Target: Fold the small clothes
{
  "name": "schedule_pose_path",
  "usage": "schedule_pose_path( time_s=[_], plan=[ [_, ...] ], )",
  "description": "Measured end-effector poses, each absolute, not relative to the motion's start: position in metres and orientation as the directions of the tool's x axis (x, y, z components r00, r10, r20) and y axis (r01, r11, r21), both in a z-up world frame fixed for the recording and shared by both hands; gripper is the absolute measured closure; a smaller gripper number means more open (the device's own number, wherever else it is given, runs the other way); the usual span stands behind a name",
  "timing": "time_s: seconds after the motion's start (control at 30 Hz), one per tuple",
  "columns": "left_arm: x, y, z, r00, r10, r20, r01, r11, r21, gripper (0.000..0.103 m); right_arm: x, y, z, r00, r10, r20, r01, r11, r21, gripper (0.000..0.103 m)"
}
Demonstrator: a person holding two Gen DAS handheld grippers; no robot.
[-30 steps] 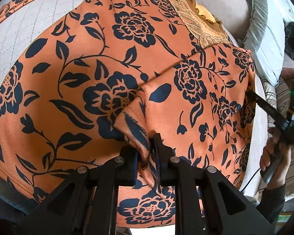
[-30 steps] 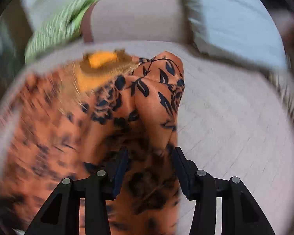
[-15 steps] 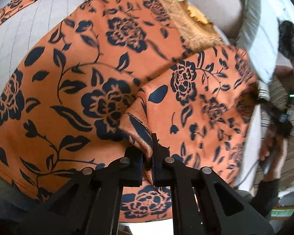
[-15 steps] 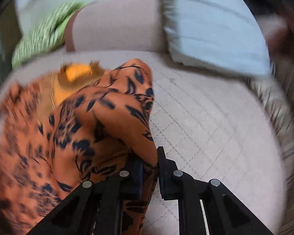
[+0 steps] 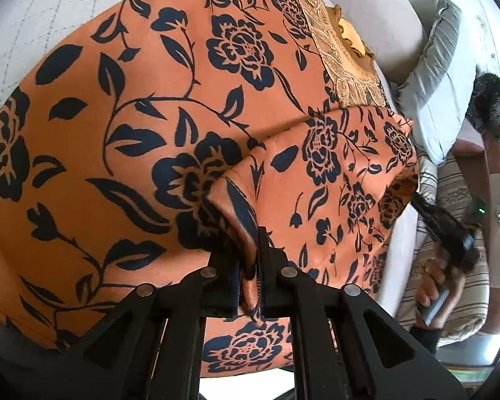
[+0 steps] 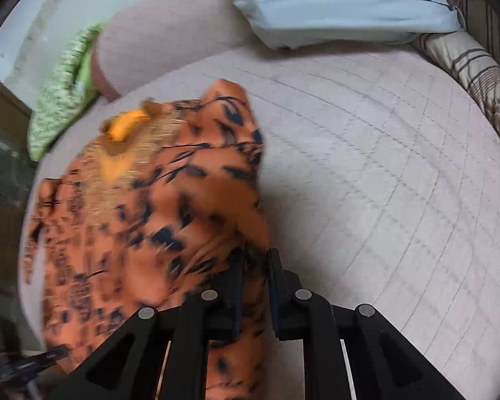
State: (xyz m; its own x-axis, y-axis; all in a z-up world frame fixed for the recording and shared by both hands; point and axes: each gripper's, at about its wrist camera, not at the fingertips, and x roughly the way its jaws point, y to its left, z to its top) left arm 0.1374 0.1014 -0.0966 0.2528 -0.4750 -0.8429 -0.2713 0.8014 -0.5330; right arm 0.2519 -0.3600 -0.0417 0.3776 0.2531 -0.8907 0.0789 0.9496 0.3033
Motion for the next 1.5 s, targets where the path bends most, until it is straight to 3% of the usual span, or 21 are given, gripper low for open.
schedule_pose_path(
  time_s=[0.07,0.13,0.2,0.4,0.53,0.57,0.6,0.63,0.7,0.77,0.83,0.87,0.93,1.03,1.1,1.23,1.5],
  plan=[
    [0.135,0.095,-0.092,0.258,-0.462,-0.849,-0.253,0.815,-0.521,0.089,0.241,-0.357,-0.028,0.404,0.300,-0.864,0.069,0.932,0.356,0.089],
    [0.135,0.086,-0.090,0.253,-0.432,-0.865,-0.231,0.842,-0.488,0.089,0.234,-0.359,-0.031,0.407,0.432,-0.805,0.090,0.858,0.506,0.081],
    [0.136,0.081,-0.094,0.237,-0.428,-0.872,-0.220,0.851,-0.477,0.089,0.236,-0.354,-0.043,0.393,0.514,-0.763,0.107,0.798,0.593,0.081],
    [0.135,0.079,-0.100,0.243,-0.423,-0.873,-0.223,0.851,-0.475,0.089,0.264,-0.352,-0.094,0.386,0.433,-0.814,0.317,0.767,0.558,0.081],
    [0.137,0.079,-0.101,0.239,-0.426,-0.872,-0.226,0.849,-0.477,0.089,0.258,-0.373,-0.093,0.470,0.461,-0.752,0.365,0.675,0.642,0.079],
    [0.137,0.079,-0.101,0.240,-0.427,-0.872,-0.229,0.848,-0.478,0.089,0.257,-0.376,-0.088,0.503,0.458,-0.733,0.354,0.665,0.658,0.075],
    [0.138,0.077,-0.101,0.241,-0.424,-0.873,-0.228,0.850,-0.475,0.089,0.256,-0.377,-0.084,0.524,0.455,-0.720,0.343,0.662,0.667,0.055],
    [0.138,0.076,-0.100,0.241,-0.418,-0.876,-0.225,0.854,-0.469,0.089,0.258,-0.374,-0.085,0.533,0.464,-0.708,0.327,0.659,0.678,0.046],
    [0.138,0.074,-0.101,0.245,-0.409,-0.879,-0.221,0.859,-0.462,0.089,0.262,-0.369,-0.090,0.512,0.445,-0.735,0.339,0.681,0.649,0.046],
    [0.139,0.072,-0.101,0.247,-0.400,-0.883,-0.219,0.864,-0.453,0.089,0.266,-0.369,-0.095,0.500,0.432,-0.750,0.350,0.691,0.632,0.052],
    [0.139,0.071,-0.100,0.252,-0.395,-0.883,-0.218,0.866,-0.450,0.089,0.263,-0.375,-0.097,0.512,0.418,-0.750,0.388,0.667,0.637,0.077],
    [0.138,0.072,-0.099,0.262,-0.403,-0.877,-0.223,0.859,-0.461,0.096,0.263,-0.377,-0.097,0.511,0.416,-0.753,0.397,0.662,0.635,0.083],
    [0.134,0.080,-0.088,0.322,-0.461,-0.827,-0.219,0.814,-0.539,0.098,0.256,-0.384,-0.090,0.534,0.428,-0.729,0.402,0.630,0.664,0.095],
    [0.135,0.091,-0.074,0.382,-0.423,-0.822,-0.224,0.820,-0.527,0.098,0.245,-0.395,-0.062,0.567,0.388,-0.726,0.369,0.669,0.646,0.097],
    [0.140,0.086,-0.087,0.316,-0.409,-0.856,-0.227,0.843,-0.487,0.098,0.248,-0.393,-0.052,0.560,0.345,-0.753,0.364,0.714,0.598,0.097],
    [0.141,0.066,-0.100,0.244,-0.395,-0.886,-0.185,0.878,-0.442,0.098,0.263,-0.396,-0.097,0.422,0.340,-0.840,0.446,0.729,0.519,0.097],
    [0.146,0.046,-0.096,0.262,-0.293,-0.920,-0.147,0.930,-0.338,0.095,0.244,-0.396,-0.073,0.481,0.332,-0.812,0.416,0.728,0.544,0.096]
  ],
)
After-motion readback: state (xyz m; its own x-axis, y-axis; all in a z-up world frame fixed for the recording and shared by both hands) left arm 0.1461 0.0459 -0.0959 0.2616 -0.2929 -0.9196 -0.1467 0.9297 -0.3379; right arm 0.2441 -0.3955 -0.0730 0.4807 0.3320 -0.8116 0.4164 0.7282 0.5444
